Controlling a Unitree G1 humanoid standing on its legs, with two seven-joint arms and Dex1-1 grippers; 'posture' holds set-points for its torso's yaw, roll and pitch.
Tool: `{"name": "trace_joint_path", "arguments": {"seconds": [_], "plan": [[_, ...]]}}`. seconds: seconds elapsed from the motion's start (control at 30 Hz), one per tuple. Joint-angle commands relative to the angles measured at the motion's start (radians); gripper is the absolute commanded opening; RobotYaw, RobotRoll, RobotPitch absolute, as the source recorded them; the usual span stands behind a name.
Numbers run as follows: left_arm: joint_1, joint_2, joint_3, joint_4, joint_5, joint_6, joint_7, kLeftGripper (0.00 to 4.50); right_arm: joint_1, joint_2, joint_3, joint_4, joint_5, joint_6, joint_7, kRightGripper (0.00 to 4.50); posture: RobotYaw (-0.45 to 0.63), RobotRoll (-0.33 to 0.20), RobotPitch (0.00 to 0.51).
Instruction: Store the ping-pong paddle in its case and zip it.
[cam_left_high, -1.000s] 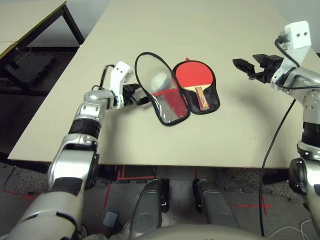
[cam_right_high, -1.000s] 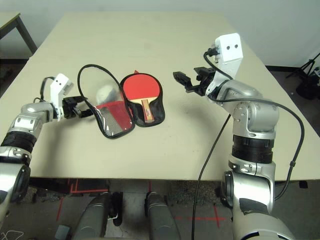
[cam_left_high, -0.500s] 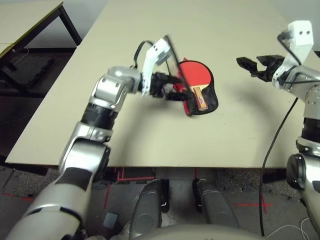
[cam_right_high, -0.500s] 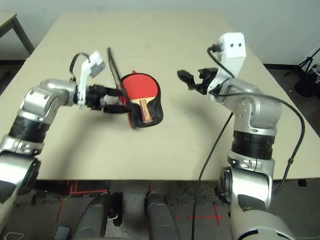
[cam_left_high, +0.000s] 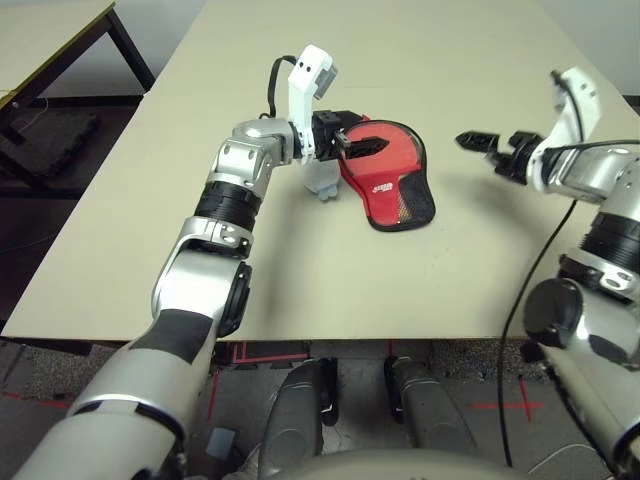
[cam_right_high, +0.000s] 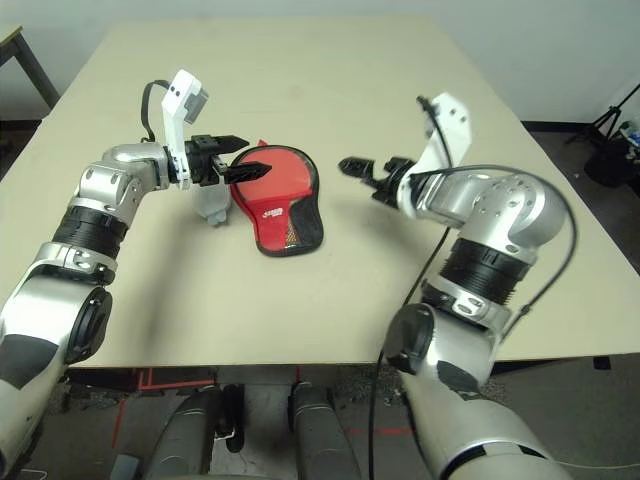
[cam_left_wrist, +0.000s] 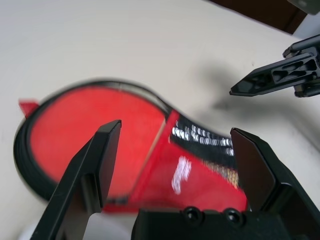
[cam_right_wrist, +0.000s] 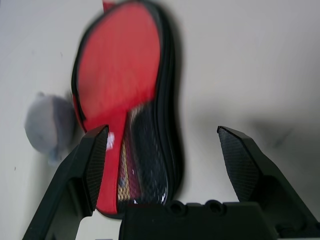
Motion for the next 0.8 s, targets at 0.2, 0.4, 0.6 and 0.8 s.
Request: {"name": "trace_joint_path", "arguments": {"seconds": [0.2,0.4,0.6,0.8], "plan": [[0.072,0.036,-0.009,-0.152,-0.009,0.086,0.008,4.50,0.108,0.050,0.035,-0.021,0.233,0.033,-0.189,4.47,0.02,0.000,0.169],[0.092,0.035,0.000,-0.189,-0.018,0.112,0.029,4.50,0.156,0.068,0.079,-0.001,0.338,0.033,-0.279,4.47,0.03,0.000,0.173],[0.097,0.032,0.000,-0.206,-0.029,0.124,0.046,4.50,0.118,0.132,0.063,0.046,0.347,0.033,-0.341,4.47,0.03,0.000,0.177],[0.094,0.027,-0.001,-0.206,-0.038,0.122,0.058,4.50,0.024,0.240,-0.065,0.116,0.293,0.030,-0.368,4.47,0.02,0.000,0.177]]}}
